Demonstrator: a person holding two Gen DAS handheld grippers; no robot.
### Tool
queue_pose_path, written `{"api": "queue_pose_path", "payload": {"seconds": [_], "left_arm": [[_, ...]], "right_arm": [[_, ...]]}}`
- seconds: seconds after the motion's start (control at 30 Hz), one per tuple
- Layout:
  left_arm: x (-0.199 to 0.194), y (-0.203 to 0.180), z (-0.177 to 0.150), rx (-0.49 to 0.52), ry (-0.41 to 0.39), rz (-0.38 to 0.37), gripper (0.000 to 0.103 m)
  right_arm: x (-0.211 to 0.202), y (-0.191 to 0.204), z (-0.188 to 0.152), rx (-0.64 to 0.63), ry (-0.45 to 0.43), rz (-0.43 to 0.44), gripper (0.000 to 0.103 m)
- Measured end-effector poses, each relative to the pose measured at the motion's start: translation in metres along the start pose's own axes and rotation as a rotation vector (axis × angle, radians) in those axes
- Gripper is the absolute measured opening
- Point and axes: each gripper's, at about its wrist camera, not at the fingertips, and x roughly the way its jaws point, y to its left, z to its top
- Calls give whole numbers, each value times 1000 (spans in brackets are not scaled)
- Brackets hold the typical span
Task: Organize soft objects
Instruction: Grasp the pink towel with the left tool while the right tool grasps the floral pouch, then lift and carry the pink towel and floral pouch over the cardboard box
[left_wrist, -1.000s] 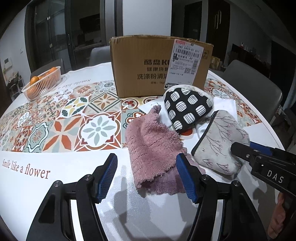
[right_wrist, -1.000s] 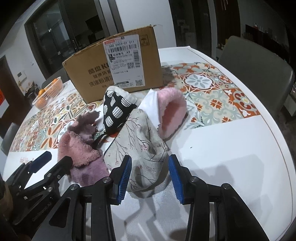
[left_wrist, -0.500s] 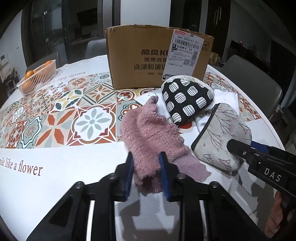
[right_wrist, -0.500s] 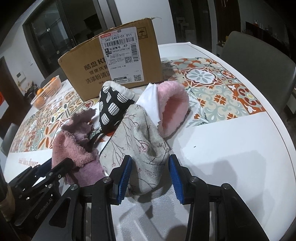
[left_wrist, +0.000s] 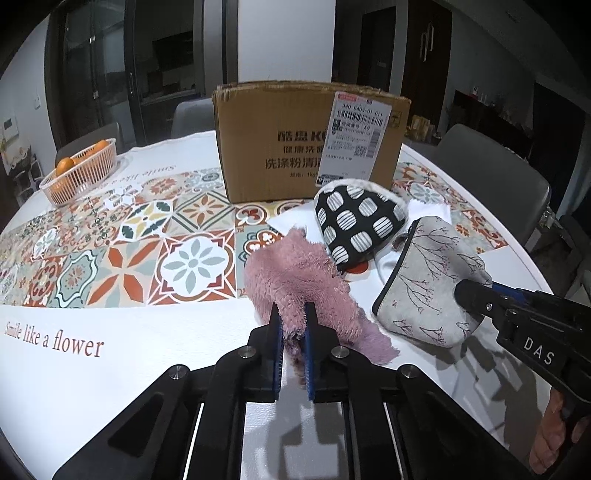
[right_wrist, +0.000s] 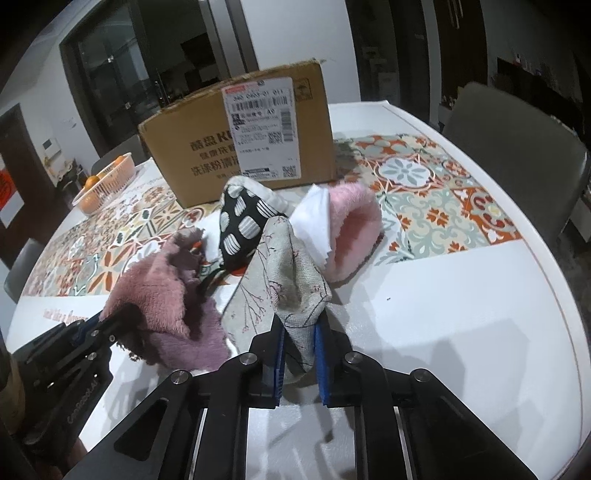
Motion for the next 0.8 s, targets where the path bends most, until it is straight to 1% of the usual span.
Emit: {"api": "queue_pose_path", "payload": {"seconds": [0.07,0.43,0.8], "left_arm": [[-6,0,2,1,-15,2,9],[-42,0,14,1,-121,4,9],[-65,-1,34,7,-214,-18,9]], "right_arm": [[-5,2,1,-4,-9,4,15],[-34,11,10,-21,-87,22,15],[-59,17,25,-25,-174,36,15]]}}
